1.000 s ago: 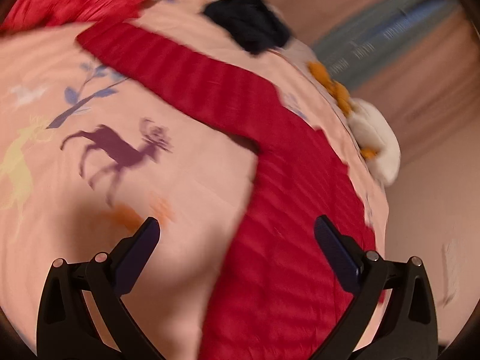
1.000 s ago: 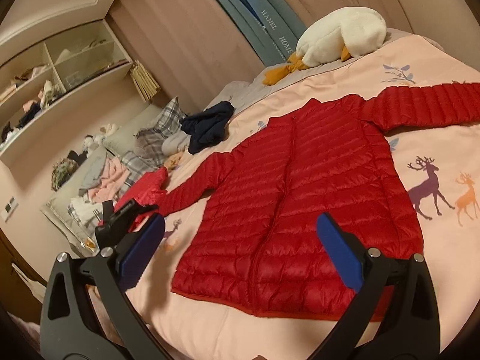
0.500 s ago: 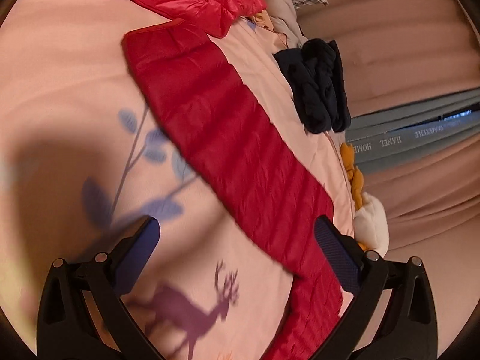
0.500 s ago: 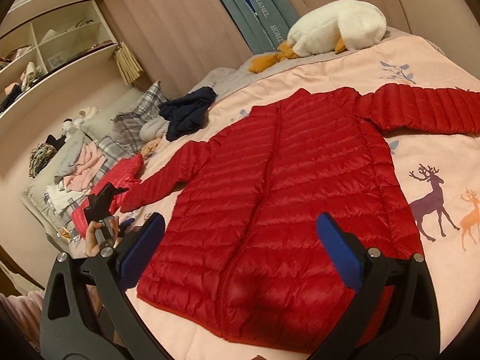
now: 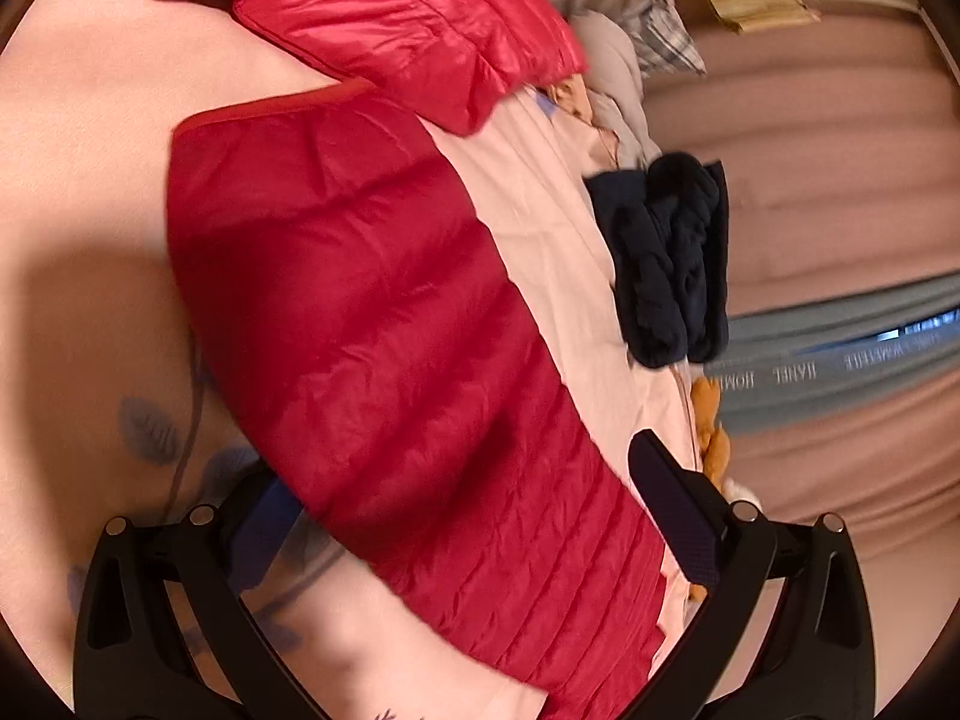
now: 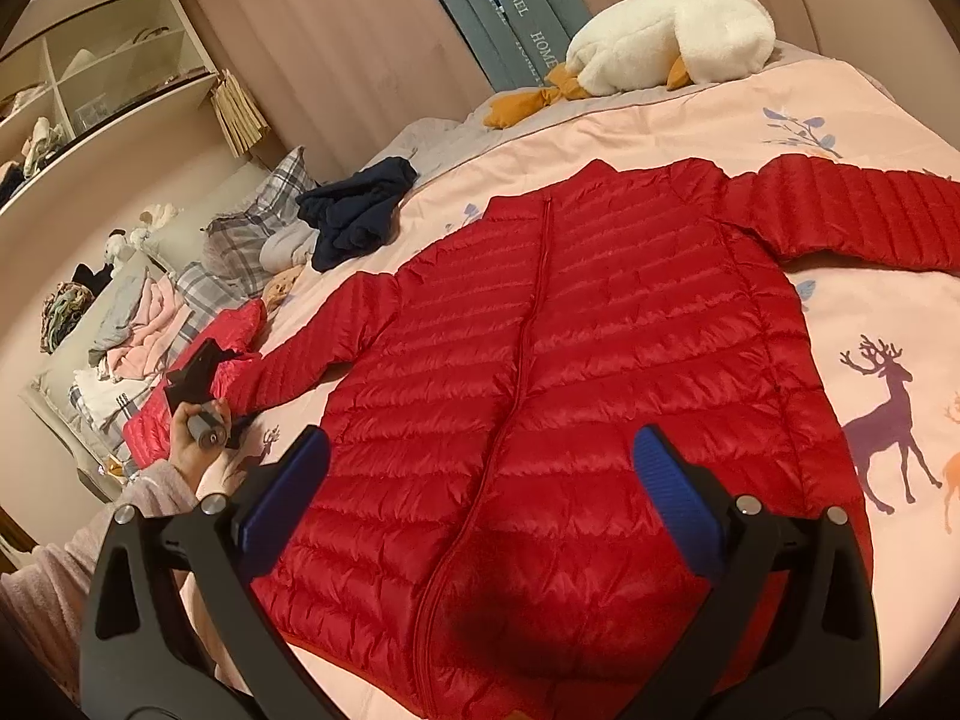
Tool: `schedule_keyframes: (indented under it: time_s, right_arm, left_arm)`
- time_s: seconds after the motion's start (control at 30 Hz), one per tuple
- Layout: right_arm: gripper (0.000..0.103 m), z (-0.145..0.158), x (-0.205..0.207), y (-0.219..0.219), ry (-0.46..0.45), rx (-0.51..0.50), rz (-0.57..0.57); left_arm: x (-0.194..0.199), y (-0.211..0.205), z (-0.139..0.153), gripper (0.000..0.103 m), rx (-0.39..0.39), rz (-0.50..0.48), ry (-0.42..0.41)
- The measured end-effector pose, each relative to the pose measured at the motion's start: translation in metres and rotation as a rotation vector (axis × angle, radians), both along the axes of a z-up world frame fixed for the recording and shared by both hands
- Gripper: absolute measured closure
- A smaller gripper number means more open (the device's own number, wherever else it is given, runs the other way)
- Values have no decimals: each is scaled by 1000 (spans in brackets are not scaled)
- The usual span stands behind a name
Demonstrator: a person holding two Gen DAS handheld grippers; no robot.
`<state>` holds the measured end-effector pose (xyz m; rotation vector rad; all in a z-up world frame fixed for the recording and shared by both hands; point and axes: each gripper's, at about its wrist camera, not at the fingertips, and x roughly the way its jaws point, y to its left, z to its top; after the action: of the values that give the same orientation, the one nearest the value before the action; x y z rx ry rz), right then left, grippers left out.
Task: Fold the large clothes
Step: 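Reach the left tool to the jacket sleeve and grasp its cuff, then carry the held sleeve across the jacket body and open the left tool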
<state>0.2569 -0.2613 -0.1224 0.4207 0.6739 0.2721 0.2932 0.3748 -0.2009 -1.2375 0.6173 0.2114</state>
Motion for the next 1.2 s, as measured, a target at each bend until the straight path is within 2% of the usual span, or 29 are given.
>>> schedule_keyframes:
  time_s: [0.13,0.23,0.33,0.37,0.43,0.5,0.6,0.63,0.77,0.9,1.07,1.2]
  right_arm:
    - [2,-1,5,2,8,-13,-1]
    - [2,-2,7,6,20,-25,-1]
    - [2,-2,7,11,24,-38,5]
    - [2,-1,7,13,23,-39,8]
    - [2,0,6,16,21,-43,12]
    - [2,2,4,19,23,-52,13]
    - [2,5,2,20,21,-62,13]
    - [2,6,2,20,20,-65,12]
    - [2,10,-1,19,10,-67,10]
    - [2,11,-6,21,2,-73,11]
    - [2,12,-16,19,-13,-94,2]
    - [2,13,-26,6,-30,-91,-16]
  left_arm:
    - [5,-3,3,2,30,16,39]
    - [6,-7,5,12,74,19,90]
    - [6,-8,5,37,122,24,158]
    - [6,-7,4,49,134,23,185]
    - [6,-5,4,58,142,14,201]
    - [7,-2,3,77,139,1,208]
    - [5,0,0,93,127,-34,194]
    - [5,-1,2,94,140,-41,190]
    - [6,-19,27,97,275,-78,166]
    - [9,-51,65,97,417,-141,111]
    - [15,-113,113,97,570,-247,30]
    - [17,-184,144,97,744,-357,-23]
